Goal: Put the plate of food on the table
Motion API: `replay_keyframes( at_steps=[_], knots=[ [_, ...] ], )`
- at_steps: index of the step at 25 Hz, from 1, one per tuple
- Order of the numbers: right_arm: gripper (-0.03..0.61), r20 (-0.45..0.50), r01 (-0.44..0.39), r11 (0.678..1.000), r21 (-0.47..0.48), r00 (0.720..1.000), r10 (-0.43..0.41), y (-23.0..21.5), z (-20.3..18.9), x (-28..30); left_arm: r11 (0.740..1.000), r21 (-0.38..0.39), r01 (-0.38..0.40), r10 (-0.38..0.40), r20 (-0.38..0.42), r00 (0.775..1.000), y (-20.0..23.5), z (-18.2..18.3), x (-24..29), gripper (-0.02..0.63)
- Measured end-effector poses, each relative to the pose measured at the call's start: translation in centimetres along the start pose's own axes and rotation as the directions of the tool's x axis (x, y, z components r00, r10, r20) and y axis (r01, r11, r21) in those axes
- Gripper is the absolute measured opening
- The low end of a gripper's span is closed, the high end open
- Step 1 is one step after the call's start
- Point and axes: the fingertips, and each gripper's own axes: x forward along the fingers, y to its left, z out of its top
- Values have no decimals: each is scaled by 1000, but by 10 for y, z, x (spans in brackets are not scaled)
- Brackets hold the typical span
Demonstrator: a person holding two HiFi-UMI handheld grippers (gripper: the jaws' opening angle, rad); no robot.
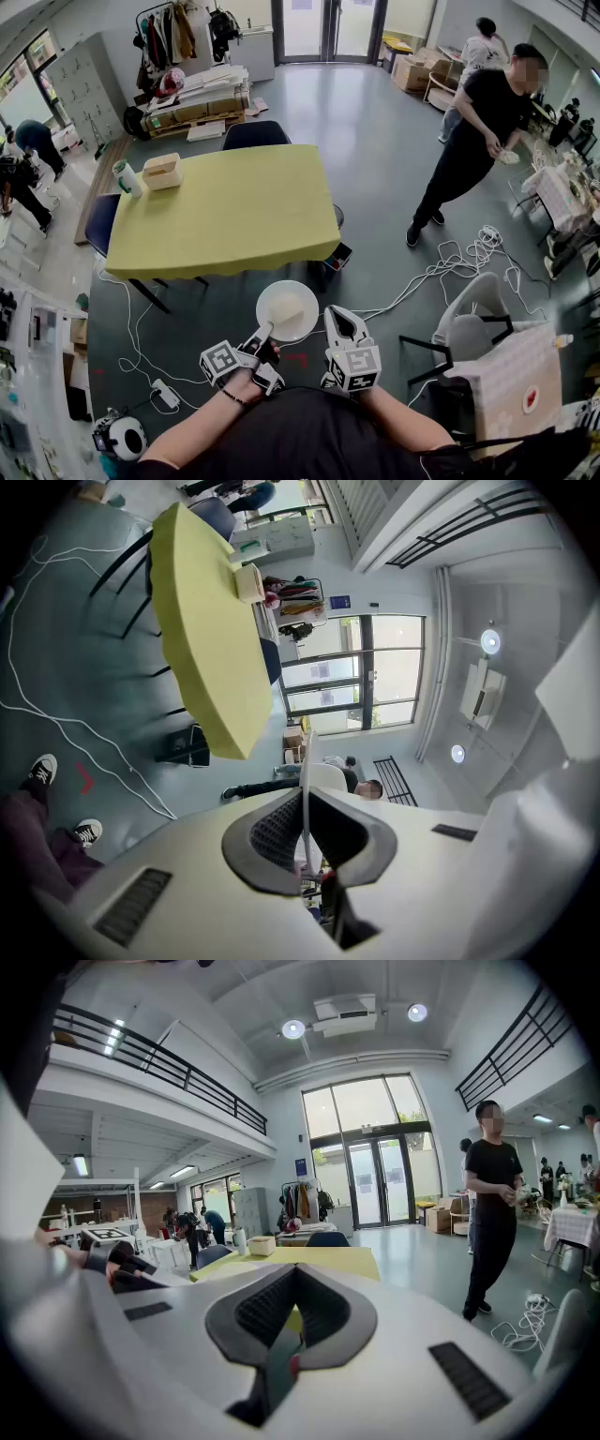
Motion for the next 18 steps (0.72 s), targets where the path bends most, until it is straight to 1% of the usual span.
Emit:
replay_keyframes(
  at_steps=[5, 7, 9, 15, 18],
  knots=[
    [12, -5, -3, 1000, 13, 1000, 3, 5, -1, 6, 1000, -2, 25, -25, -4, 1000, -1, 8, 1, 18],
    [12, -14, -2, 1000, 25, 1000, 2, 9, -4, 9, 1000, -2, 15, -15, -5, 1000, 2, 12, -2, 18],
    [12, -24, 10, 1000, 29, 1000, -9, 12, -6, 12, 1000, 0, 1, -1, -7, 1000, 4, 17, -6, 18],
    [12, -18, 49, 998, 36, 999, -48, 18, -3, 19, 1000, 5, 8, -7, -22, 1000, 4, 32, -10, 18],
    [12, -15, 64, 997, 40, 998, -63, 25, -4, 23, 999, -6, 35, -35, -34, 999, 4, 40, -12, 18]
  ],
)
